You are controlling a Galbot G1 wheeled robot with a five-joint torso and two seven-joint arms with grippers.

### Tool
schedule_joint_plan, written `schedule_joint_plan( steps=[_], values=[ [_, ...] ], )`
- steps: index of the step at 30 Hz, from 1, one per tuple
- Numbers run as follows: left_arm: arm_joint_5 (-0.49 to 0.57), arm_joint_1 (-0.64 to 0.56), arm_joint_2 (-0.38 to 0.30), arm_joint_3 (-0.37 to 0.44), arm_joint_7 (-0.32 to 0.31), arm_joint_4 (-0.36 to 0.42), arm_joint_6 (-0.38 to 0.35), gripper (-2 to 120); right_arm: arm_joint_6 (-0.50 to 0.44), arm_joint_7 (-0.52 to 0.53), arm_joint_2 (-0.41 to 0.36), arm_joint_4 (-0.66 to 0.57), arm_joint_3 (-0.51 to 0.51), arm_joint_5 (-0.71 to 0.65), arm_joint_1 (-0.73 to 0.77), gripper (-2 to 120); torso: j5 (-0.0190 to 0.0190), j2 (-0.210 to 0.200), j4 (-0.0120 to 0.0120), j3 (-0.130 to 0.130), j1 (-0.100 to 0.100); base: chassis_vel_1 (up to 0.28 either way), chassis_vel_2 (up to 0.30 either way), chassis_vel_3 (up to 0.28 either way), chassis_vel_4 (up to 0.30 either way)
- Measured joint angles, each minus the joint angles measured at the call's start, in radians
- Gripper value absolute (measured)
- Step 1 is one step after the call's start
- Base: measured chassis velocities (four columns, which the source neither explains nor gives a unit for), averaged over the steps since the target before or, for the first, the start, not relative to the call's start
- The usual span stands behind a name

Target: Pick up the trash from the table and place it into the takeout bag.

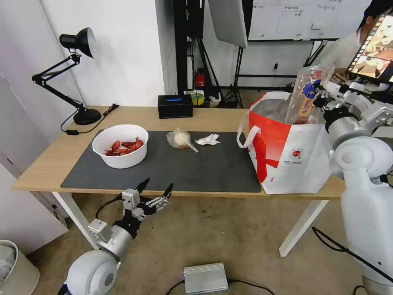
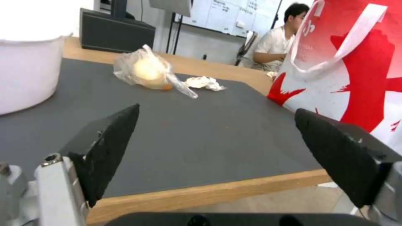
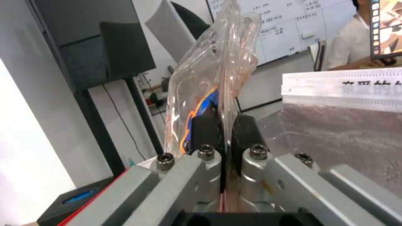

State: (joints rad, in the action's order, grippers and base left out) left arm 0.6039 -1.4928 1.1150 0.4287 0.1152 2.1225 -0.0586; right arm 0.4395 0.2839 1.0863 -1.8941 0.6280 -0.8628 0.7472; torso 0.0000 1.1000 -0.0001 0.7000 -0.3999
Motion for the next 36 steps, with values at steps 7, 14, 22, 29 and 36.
schedule_joint_plan(
  steps=[7,14,22,29,36],
  values=[
    [0.0,0.004,0.0,-0.002,-0.001,-0.003,0.0,100,0.003,0.0,0.0,-0.007,0.001,-0.016,0.001,21,0.0001,0.0,0.0,0.0,0.0,0.0,0.0,0.0,0.0],
    [0.0,0.002,-0.001,0.0,-0.001,-0.001,0.0,100,0.006,0.007,0.001,-0.015,0.001,-0.033,-0.006,49,0.0,0.0,0.0001,0.0,0.0,0.0,0.0,0.0,0.0],
    [0.001,0.001,-0.002,0.004,-0.002,0.006,-0.002,100,0.01,0.007,-0.001,-0.029,0.001,-0.051,-0.002,74,0.0,0.0,0.0001,0.0,0.0,0.0,0.0,0.0,0.0],
    [0.001,-0.011,-0.001,0.022,-0.002,0.017,-0.002,100,-0.05,-0.102,-0.027,-0.068,-0.02,-0.216,0.006,98,0.0,0.0,0.0001,0.0,0.0,0.0,0.0,0.0,0.0],
    [0.002,-0.022,0.005,0.033,0.0,0.02,0.018,100,-0.068,-0.229,-0.046,-0.154,-0.073,-0.268,0.051,100,-0.0001,0.0,0.0003,0.0,0.0,0.0,0.0,0.0,0.0]
  ],
)
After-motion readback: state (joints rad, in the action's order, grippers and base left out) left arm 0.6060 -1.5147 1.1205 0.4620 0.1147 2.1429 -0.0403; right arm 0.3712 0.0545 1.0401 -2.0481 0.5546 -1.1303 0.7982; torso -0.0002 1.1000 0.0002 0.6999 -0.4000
